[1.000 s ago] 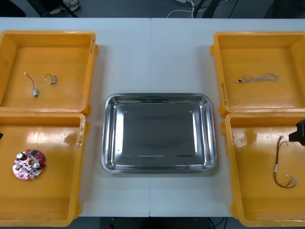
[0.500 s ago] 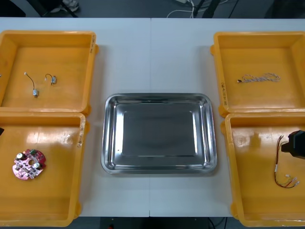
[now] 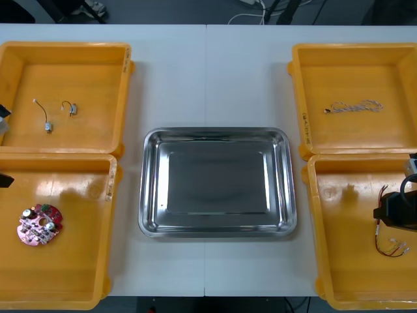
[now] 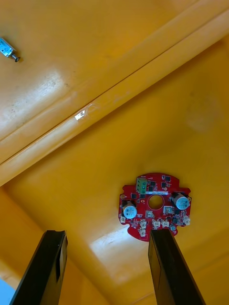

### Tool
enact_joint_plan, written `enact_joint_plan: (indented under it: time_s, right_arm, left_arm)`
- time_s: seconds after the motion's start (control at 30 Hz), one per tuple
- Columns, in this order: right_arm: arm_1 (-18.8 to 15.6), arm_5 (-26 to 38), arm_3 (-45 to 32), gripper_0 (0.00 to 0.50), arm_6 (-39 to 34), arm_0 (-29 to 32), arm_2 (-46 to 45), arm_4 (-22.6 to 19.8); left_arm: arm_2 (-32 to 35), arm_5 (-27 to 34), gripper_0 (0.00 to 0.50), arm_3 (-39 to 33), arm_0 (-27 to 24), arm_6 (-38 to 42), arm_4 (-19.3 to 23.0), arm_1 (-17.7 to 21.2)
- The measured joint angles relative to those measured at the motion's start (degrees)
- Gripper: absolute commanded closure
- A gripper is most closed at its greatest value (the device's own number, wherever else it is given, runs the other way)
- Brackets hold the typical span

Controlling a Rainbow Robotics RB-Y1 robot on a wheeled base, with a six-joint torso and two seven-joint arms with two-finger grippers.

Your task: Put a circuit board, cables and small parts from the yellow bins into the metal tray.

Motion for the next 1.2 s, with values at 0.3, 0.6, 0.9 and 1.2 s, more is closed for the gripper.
enact_joint_plan:
  time_s: [0.3,0.6,0.9,1.2]
  right_arm:
    - [0.1,-2.4,0.0,0.0,0.0,1.5,2.4,4.3]
    - [1.8,-2.5,0.1,0.0,0.0,1.5,2.6,5.8]
    - [3.1,-3.3,1.2,0.0,0.0,1.5,2.6,5.8]
    - [4.0,-5.7,4.0,0.0,0.0,1.5,2.6,5.8]
  left_arm:
    - [-6.0,-3.5,0.0,0.0,0.1,0.0,-0.8,2.3]
    - [-10.9,-7.5,0.0,2.1,0.2,0.0,-1.9,3.6]
    - [-16.3,-12.5,0.0,5.0,0.2,0.0,-2.3,3.6]
    - [-18.5,-12.7,0.0,5.0,0.3,0.0,-2.3,3.6]
